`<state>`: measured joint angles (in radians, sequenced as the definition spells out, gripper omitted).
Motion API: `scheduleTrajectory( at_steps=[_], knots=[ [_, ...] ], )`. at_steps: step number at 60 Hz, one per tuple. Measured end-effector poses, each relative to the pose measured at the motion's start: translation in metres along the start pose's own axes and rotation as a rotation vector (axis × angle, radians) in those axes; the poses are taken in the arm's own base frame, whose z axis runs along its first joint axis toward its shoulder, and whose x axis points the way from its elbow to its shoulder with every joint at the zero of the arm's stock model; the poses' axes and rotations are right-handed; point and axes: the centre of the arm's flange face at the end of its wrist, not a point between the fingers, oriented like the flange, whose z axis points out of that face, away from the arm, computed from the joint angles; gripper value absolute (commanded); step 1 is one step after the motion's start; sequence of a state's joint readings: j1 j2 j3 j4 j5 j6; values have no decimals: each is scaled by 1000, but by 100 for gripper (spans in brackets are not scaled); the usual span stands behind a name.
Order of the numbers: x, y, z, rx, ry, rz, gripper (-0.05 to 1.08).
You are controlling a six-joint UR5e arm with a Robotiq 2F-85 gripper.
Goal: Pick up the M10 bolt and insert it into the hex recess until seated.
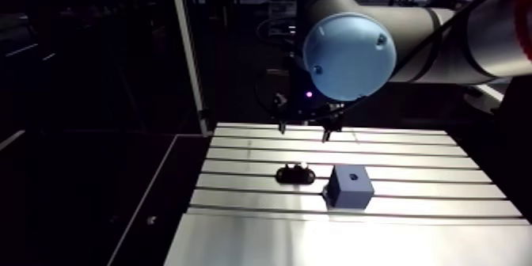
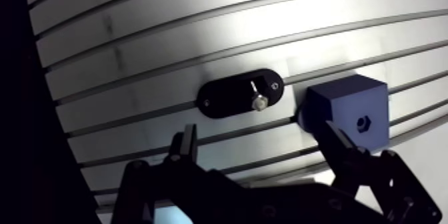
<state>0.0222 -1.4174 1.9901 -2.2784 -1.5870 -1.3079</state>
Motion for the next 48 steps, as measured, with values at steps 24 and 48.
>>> scheduleTrajectory(
  at_steps=[24, 48],
  knots=[
    [-3, 5, 17, 4, 15, -16, 3],
    [-1, 16, 36, 6, 23, -20, 3]
  ],
)
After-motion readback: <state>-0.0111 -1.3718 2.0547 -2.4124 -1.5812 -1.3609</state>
